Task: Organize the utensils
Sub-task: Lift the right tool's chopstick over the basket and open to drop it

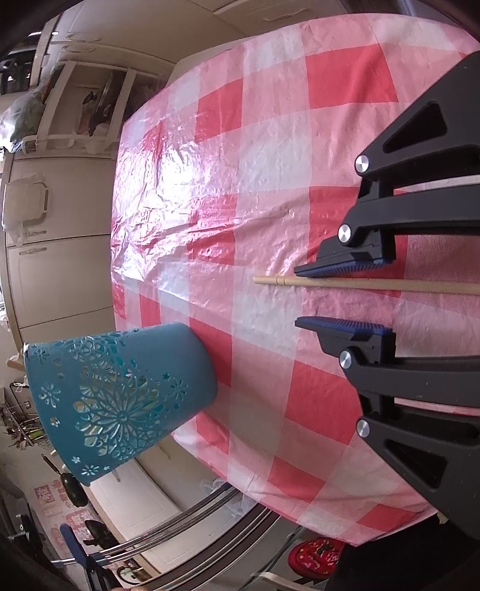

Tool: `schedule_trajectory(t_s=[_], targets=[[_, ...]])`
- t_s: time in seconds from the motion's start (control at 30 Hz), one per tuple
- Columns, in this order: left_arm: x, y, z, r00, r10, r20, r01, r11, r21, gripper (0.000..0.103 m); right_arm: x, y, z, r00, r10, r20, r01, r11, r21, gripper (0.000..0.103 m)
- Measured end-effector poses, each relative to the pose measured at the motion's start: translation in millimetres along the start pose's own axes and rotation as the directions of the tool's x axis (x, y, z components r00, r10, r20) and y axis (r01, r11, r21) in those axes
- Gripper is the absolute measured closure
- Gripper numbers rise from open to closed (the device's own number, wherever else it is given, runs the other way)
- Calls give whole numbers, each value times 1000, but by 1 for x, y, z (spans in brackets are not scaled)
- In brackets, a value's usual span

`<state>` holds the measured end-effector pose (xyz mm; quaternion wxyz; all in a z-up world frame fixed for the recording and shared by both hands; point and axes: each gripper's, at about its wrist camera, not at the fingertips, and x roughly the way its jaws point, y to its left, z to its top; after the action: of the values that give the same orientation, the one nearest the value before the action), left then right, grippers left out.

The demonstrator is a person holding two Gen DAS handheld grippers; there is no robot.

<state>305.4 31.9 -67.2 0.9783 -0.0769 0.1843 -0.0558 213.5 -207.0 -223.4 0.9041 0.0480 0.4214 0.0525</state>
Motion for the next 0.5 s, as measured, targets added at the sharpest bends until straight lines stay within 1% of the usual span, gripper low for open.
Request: schedule_trajectory(t_s=[0.1,0.17,0.2,0.23,0.27,0.3,0.33,0.37,0.4,0.43,0.47,0.5], targets=[[-4,27,-11,999,39,-12,-39,997,-71,41,2,9,0,997,-71,-2,71,995,-71,93],[0,45,-20,997,69,-45,-74,991,-111,41,2,11,0,996,-86,-7,85,992,-94,97],[1,51,-22,995,83,-57,-89,989,-122,41,1,11,1,996,-86,-20,84,993,-88,98],[3,57,-22,994,94,-65,-102,985,-136,41,-4,10,3,998,-60,-27,59,996,-65,98],[1,63,-21,993,97,-63,-106,982,-155,41,-13,9,7,1000,-14,-14,13,999,-34,97],[0,67,-20,993,100,-57,-108,980,-166,41,-26,11,15,999,50,14,-49,999,-9,97],[-1,71,-20,993,107,-53,-114,979,-171,41,-39,14,26,992,115,55,-116,993,10,97],[-1,74,-19,992,113,-54,-121,977,-178,41,-54,18,42,976,189,112,-193,981,27,97],[-1,76,-19,992,110,-58,-119,974,-193,41,-66,20,57,956,244,162,-253,967,38,97],[0,77,-20,993,105,-62,-115,972,-206,41,-78,24,73,931,290,220,-307,951,45,97],[1,79,-20,993,100,-65,-112,970,-217,41,-92,27,93,899,326,292,-354,934,47,97],[1,79,-21,993,101,-66,-113,969,-219,41,-100,30,110,871,348,347,-386,921,47,97]])
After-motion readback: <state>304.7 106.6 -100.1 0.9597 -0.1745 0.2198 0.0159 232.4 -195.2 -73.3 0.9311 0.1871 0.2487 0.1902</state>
